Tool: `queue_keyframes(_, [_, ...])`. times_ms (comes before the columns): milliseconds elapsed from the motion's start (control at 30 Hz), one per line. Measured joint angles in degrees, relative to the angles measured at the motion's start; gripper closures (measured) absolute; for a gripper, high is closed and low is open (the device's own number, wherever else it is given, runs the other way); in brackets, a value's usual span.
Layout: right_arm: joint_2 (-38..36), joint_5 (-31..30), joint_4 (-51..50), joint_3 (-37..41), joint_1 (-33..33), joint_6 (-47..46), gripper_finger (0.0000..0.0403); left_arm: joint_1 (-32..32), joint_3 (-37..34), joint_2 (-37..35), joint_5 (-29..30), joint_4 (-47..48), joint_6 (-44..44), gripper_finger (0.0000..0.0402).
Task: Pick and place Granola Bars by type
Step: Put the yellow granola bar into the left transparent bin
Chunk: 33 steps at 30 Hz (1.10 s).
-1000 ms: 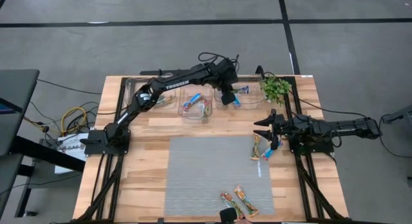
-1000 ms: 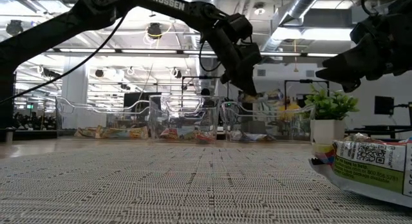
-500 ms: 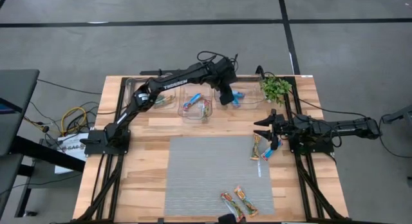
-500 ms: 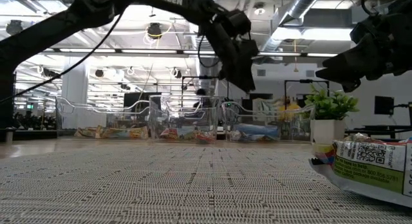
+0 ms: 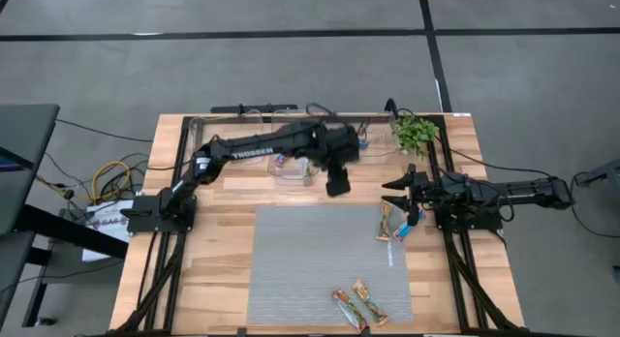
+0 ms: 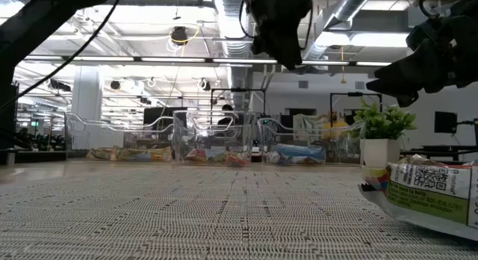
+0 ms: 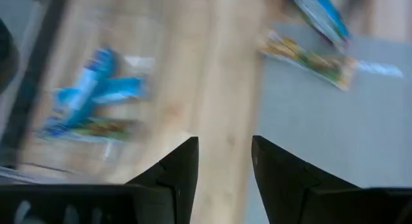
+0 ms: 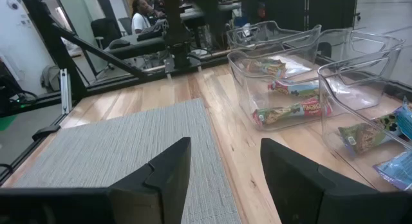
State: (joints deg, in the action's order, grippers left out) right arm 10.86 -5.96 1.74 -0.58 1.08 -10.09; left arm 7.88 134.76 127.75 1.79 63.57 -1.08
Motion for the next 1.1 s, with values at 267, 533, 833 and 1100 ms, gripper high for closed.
queue_keyframes(267, [0.02, -0.02, 0.05, 0.00, 0.00, 0.00, 0.0220, -5.53, -13.11, -1.12, -3.05, -7.96, 1.55, 0.0264])
queue_keyframes(533, [0.00, -0.02, 0.03, 0.00, 0.00, 0.02, 0.0222, -9.68, -52.11, -16.19, -11.21, -38.96, -1.10, 0.0264])
queue_keyframes(833, [0.00, -0.04, 0.04, 0.00, 0.00, 0.01, 0.0223, -12.50, -92.73, -42.26, -10.34, -56.41, -5.65, 0.0264])
queue_keyframes(1100, [0.01, 0.00, 0.02, 0.00, 0.00, 0.02, 0.0220, -13.79, -111.74, -64.68, -7.93, -57.01, -9.73, 0.0264])
